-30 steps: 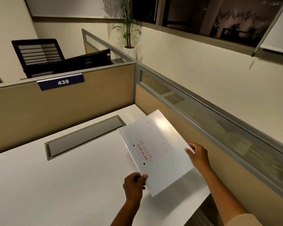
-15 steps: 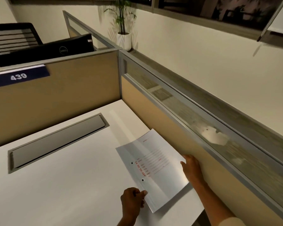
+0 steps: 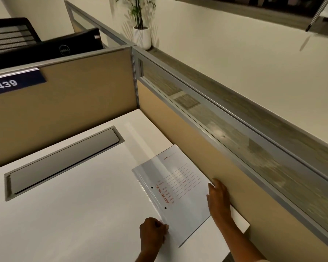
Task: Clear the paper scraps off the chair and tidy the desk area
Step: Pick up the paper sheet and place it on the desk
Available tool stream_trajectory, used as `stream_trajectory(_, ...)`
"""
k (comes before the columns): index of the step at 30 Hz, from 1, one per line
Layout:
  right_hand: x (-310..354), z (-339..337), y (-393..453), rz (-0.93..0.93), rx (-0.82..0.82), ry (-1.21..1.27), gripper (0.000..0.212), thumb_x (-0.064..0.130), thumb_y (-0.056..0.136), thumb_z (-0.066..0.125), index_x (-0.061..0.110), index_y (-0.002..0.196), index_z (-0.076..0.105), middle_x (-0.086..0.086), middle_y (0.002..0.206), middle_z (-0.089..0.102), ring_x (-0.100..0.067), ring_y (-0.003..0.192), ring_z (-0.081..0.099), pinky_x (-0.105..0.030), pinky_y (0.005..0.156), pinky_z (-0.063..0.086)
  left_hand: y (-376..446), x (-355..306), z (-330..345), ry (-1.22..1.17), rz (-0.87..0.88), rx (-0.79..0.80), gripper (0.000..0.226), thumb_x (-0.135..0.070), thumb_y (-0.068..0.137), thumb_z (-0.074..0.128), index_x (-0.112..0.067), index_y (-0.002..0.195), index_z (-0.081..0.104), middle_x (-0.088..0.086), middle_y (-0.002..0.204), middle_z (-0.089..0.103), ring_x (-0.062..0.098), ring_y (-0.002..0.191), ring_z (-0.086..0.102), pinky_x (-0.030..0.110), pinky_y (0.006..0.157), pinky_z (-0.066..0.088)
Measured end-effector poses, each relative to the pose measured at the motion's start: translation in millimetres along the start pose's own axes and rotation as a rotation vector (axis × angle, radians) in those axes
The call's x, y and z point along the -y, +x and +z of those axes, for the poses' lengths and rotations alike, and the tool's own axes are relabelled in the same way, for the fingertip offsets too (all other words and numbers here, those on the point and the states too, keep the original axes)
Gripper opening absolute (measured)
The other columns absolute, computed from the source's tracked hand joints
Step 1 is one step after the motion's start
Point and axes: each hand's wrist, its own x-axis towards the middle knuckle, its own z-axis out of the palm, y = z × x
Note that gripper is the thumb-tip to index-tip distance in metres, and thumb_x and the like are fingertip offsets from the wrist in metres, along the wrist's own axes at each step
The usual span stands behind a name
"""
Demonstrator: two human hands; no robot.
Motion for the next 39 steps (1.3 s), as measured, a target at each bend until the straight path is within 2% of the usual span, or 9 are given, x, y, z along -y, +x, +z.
stream_trajectory(4, 6.7, -5.5, -4.1, 0.038, -0.022, 0.098, 0.043, 0.014, 0.093, 0.062, 0.004, 0.134, 0.055, -0.011, 0.142, 0.051, -0.024, 0.132, 0.046, -0.030, 0.106, 0.043, -3.2, 4.0, -5.8, -0.013, 0.037, 0.010, 0.019, -0.014, 0.080, 0.077, 0.000, 0.068, 0.071, 0.011, 0.059, 0.072, 0.012, 0.038, 0.059, 0.018, 0.044, 0.049)
stream_trajectory(9, 25.2, -24.8, -7.0, 0.060, -0.039, 0.267, 0.041, 0.011, 0.091, 0.064, 0.003, 0.131, 0.057, -0.014, 0.132, 0.058, -0.025, 0.123, 0.055, -0.033, 0.099, 0.050, -14.0, 3.4, -27.6, -0.076, 0.160, -0.022, 0.018, -0.011, 0.086, 0.072, 0.000, 0.072, 0.070, 0.013, 0.064, 0.073, 0.017, 0.044, 0.064, 0.026, 0.050, 0.056)
stream_trajectory(14, 56.5, -51.8, -21.7, 0.026, -0.126, 0.489, 0.021, 0.011, 0.093, 0.061, 0.009, 0.113, 0.066, -0.010, 0.117, 0.064, -0.024, 0.110, 0.061, -0.034, 0.090, 0.054, -31.1, 4.0, -67.1, -0.160, 0.284, -0.060, 0.018, -0.009, 0.088, 0.068, 0.000, 0.072, 0.067, 0.010, 0.061, 0.072, 0.016, 0.045, 0.063, 0.030, 0.050, 0.054)
stream_trajectory(19, 99.2, -83.4, -54.8, -0.087, -0.193, 0.655, 0.008, 0.009, 0.091, 0.064, 0.015, 0.094, 0.067, 0.002, 0.094, 0.065, -0.014, 0.089, 0.063, -0.024, 0.077, 0.054, -59.5, 10.9, -123.6, -0.132, 0.452, -0.186, 0.020, -0.012, 0.087, 0.069, -0.014, 0.067, 0.066, -0.003, 0.061, 0.072, 0.010, 0.057, 0.066, 0.018, 0.057, 0.049)
stream_trajectory(21, 117.9, -93.0, -70.1, -0.127, -0.201, 0.706, 0.008, 0.009, 0.090, 0.065, 0.016, 0.093, 0.066, 0.004, 0.093, 0.065, -0.012, 0.088, 0.063, -0.024, 0.077, 0.054, -69.1, 19.2, -149.6, -0.113, 0.537, -0.262, 0.021, -0.012, 0.086, 0.070, -0.017, 0.066, 0.066, -0.004, 0.062, 0.070, 0.010, 0.062, 0.066, 0.020, 0.061, 0.049)
stream_trajectory(25, 168.3, -112.9, -111.3, -0.224, -0.274, 0.761, 0.007, 0.007, 0.089, 0.066, 0.014, 0.091, 0.067, 0.002, 0.090, 0.066, -0.011, 0.086, 0.063, -0.022, 0.074, 0.054, -97.7, 48.7, -215.6, -0.101, 0.630, -0.425, 0.023, -0.014, 0.086, 0.072, -0.022, 0.066, 0.064, -0.011, 0.062, 0.064, 0.008, 0.065, 0.060, 0.021, 0.061, 0.045)
stream_trajectory(29, 221.7, -131.6, -152.9, -0.274, -0.314, 0.814, 0.009, 0.006, 0.088, 0.067, 0.015, 0.090, 0.067, 0.002, 0.090, 0.066, -0.009, 0.084, 0.062, -0.018, 0.073, 0.049, -123.7, 82.2, -278.6, -0.096, 0.673, -0.544, 0.018, -0.015, 0.087, 0.072, -0.024, 0.073, 0.066, -0.013, 0.073, 0.067, 0.010, 0.079, 0.063, 0.033, 0.071, 0.051)
stream_trajectory(32, 268.3, -145.4, -194.6, -0.334, -0.338, 0.859, 0.009, 0.008, 0.088, 0.068, 0.017, 0.090, 0.067, 0.003, 0.090, 0.066, -0.009, 0.085, 0.062, -0.021, 0.073, 0.051, -148.0, 116.8, -328.2, -0.133, 0.689, -0.609, 0.014, -0.016, 0.088, 0.071, -0.024, 0.077, 0.067, -0.013, 0.078, 0.068, 0.010, 0.084, 0.063, 0.035, 0.075, 0.052)
stream_trajectory(39, 365.4, -166.4, -312.0, -0.424, -0.380, 0.912, 0.004, 0.013, 0.089, 0.067, 0.017, 0.090, 0.068, 0.005, 0.089, 0.067, -0.007, 0.085, 0.063, -0.010, 0.072, 0.048, -213.8, 199.4, -420.2, -0.284, 0.681, -0.677, 0.014, -0.017, 0.088, 0.071, -0.024, 0.077, 0.068, -0.008, 0.077, 0.070, 0.013, 0.079, 0.066, 0.032, 0.067, 0.051)
